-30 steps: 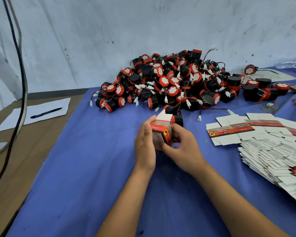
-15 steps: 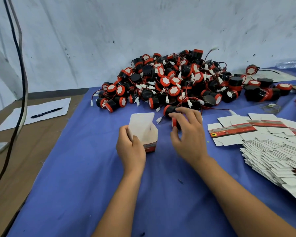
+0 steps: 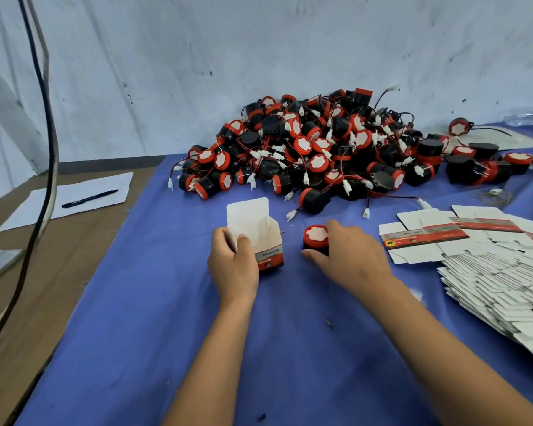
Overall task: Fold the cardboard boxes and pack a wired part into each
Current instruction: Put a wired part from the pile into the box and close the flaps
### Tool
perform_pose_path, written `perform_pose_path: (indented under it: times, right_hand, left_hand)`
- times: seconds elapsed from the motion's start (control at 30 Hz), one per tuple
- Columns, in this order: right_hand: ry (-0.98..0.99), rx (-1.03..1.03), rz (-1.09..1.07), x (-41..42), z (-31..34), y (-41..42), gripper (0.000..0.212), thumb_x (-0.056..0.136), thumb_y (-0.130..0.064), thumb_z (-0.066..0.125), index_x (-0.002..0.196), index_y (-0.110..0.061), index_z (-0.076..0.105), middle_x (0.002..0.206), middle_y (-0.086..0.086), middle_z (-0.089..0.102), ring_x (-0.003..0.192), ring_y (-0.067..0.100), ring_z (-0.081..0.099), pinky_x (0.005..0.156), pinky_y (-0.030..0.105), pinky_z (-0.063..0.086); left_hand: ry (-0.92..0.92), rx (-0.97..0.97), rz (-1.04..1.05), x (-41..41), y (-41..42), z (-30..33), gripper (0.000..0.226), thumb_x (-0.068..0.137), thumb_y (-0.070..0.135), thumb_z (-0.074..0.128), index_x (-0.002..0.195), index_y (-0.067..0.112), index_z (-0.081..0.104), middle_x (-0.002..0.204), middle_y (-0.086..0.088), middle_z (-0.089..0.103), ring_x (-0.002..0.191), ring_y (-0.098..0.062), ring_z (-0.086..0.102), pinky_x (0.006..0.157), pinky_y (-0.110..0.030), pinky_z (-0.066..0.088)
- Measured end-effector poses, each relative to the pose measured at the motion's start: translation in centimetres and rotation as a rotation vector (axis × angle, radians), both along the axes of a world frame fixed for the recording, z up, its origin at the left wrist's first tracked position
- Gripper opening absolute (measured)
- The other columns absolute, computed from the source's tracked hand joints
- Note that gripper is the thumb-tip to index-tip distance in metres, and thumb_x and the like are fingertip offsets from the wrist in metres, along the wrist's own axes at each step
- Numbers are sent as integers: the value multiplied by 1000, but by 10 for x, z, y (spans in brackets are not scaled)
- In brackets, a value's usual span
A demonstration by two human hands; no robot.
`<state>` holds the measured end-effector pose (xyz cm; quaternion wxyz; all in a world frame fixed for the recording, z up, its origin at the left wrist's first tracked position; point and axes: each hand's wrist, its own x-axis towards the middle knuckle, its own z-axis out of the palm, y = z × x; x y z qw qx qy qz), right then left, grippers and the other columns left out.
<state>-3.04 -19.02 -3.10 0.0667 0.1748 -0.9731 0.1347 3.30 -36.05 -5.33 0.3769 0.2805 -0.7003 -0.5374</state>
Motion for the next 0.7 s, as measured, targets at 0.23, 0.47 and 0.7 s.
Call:
perform_pose_path:
  times: [0.23,0.47,0.7]
  right_hand:
    - [-75,-160,83,-6,-2,3,55,92,-64,59,112,-16,44,104,7,65,96,31,61,67,38,43]
    - [-87,-152,100,-3,-10,-16,63,90,-62,64,135,-22,45,126,8,54,107,35,59,85,43,52]
    - [-39,-1105,492,30,39,-29,51,90,-35,74,134,-27,50,117,-17,57,99,23,66,78,44,60]
  left_hand:
    - [39,157,-99,0,0,2,17,74,27,43,85,19,52,77,5,55,71,-18,48,62,-34,38]
    - [60,182,-119,0,1,2,23,75,26,42,89,13,56,80,2,59,74,-18,50,65,-34,39]
    - [25,112,-264,-4,3,0,18,100,21,50,89,11,60,85,-8,69,78,-24,62,70,-47,52]
